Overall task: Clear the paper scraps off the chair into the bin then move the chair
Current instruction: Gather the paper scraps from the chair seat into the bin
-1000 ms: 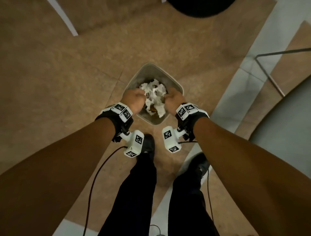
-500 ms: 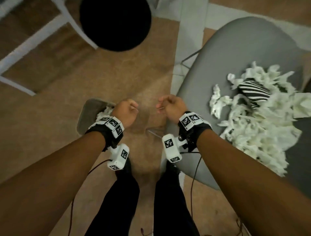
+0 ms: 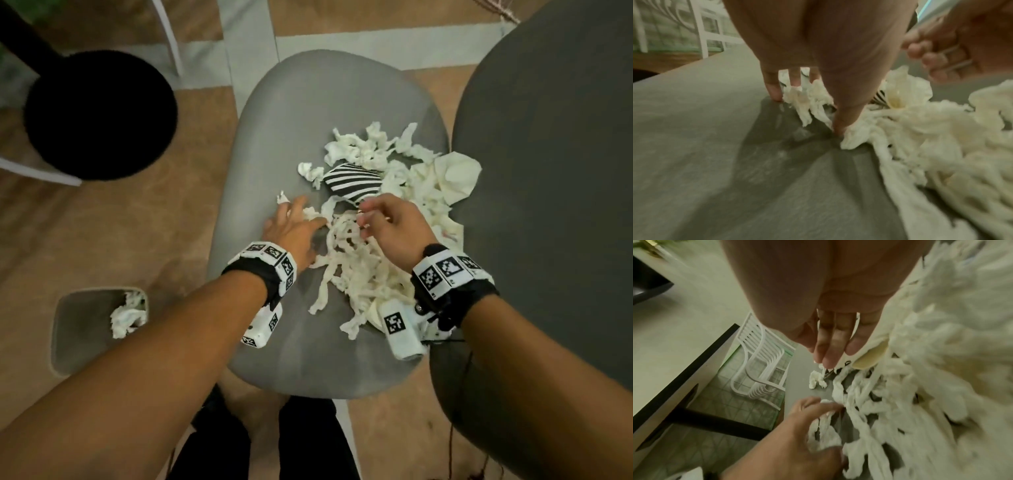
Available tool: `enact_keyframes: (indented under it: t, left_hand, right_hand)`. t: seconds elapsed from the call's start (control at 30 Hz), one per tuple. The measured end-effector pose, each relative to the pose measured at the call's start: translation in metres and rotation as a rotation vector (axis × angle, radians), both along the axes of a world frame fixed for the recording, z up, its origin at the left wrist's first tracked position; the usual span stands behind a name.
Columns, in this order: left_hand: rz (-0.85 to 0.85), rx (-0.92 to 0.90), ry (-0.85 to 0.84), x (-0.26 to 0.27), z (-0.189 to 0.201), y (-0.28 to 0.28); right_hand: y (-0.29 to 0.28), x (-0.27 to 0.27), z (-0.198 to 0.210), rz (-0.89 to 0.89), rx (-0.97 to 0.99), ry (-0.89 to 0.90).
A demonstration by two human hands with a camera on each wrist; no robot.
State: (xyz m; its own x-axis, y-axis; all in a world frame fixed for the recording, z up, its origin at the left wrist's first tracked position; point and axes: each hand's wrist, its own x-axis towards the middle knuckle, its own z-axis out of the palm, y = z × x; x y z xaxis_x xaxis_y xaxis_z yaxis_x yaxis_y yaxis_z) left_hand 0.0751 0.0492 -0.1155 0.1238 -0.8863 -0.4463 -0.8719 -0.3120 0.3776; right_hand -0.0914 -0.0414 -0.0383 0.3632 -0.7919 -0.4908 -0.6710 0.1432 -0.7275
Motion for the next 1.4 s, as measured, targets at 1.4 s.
enact_keyframes:
  t: [1.4]
  left_hand:
    - [0.696,-0.206,0.202,0.012,0.023,0.073]
  right_hand:
    - [-0.009,0.055,0.015,0.327,-0.508,0.252]
